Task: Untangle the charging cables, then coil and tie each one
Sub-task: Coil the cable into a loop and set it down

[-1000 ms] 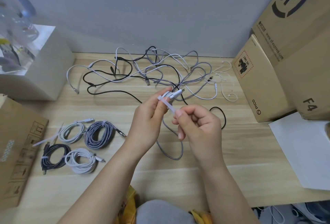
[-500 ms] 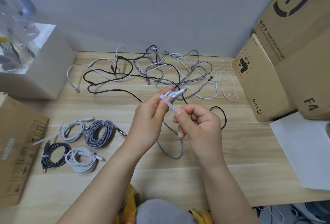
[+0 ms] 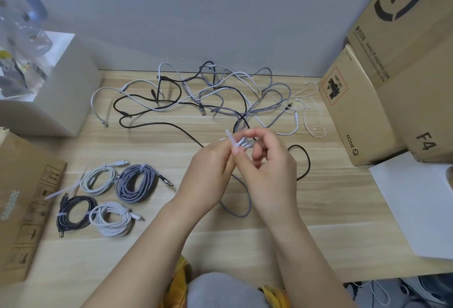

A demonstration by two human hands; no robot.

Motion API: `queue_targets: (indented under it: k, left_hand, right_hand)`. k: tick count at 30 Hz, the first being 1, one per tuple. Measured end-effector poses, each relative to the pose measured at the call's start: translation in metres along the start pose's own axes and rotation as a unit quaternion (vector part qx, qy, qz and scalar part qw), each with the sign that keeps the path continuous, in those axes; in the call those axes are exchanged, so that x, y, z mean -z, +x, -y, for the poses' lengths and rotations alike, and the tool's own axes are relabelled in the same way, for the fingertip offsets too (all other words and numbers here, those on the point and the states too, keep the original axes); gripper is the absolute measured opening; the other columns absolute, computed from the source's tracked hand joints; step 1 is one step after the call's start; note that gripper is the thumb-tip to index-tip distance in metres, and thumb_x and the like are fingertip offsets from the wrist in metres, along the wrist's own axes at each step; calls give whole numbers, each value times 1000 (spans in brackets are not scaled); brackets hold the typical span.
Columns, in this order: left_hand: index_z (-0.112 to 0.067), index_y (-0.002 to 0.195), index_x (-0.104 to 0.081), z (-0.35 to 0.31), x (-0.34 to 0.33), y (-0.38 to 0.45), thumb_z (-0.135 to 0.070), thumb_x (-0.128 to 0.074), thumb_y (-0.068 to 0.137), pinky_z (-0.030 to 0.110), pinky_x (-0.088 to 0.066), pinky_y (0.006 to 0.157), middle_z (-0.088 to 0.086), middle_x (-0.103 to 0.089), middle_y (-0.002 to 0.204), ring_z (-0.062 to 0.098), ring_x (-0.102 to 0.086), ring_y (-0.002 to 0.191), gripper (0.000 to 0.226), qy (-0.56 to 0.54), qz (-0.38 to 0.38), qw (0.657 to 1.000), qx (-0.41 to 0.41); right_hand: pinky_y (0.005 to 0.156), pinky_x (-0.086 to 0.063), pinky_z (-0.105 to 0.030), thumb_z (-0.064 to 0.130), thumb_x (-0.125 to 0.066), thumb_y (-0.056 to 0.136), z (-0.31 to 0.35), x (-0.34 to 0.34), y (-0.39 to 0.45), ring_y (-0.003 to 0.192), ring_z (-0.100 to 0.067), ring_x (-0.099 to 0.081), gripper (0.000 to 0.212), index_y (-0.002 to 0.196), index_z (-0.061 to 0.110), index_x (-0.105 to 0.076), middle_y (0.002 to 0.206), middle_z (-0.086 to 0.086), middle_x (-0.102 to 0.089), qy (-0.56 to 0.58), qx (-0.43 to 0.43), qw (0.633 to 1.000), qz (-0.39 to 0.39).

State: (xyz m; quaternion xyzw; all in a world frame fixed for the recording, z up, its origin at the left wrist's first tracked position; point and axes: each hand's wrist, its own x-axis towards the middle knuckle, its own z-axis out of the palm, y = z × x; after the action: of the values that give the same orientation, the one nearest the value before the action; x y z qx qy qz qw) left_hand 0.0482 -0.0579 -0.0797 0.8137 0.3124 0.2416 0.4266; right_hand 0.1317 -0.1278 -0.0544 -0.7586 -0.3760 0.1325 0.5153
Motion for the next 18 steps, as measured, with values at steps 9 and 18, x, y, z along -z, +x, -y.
queue_targets:
  k: [9, 18]
  left_hand:
    - [-16, 112, -64, 2, -10, -1, -23, -35, 91, 34, -45, 65, 7, -69, 102, 29, -62, 89, 36, 118, 27, 992, -29]
    - [-22, 107, -61, 13, 7, 9, -25, -44, 92, 30, -36, 66, 11, -67, 105, 32, -60, 99, 23, 176, 12, 980, 96]
  right_hand:
    - [87, -22, -19, 25, -60, 75, 4, -6, 5, 80, -15, -52, 5, 72, 25, -63, 74, 16, -49, -78, 46, 996, -13]
    - [63, -41, -24, 29, -58, 82, 29, 6, -9, 67, -7, -52, 8, 74, 30, -58, 70, 12, -57, 214, 36, 968, 123]
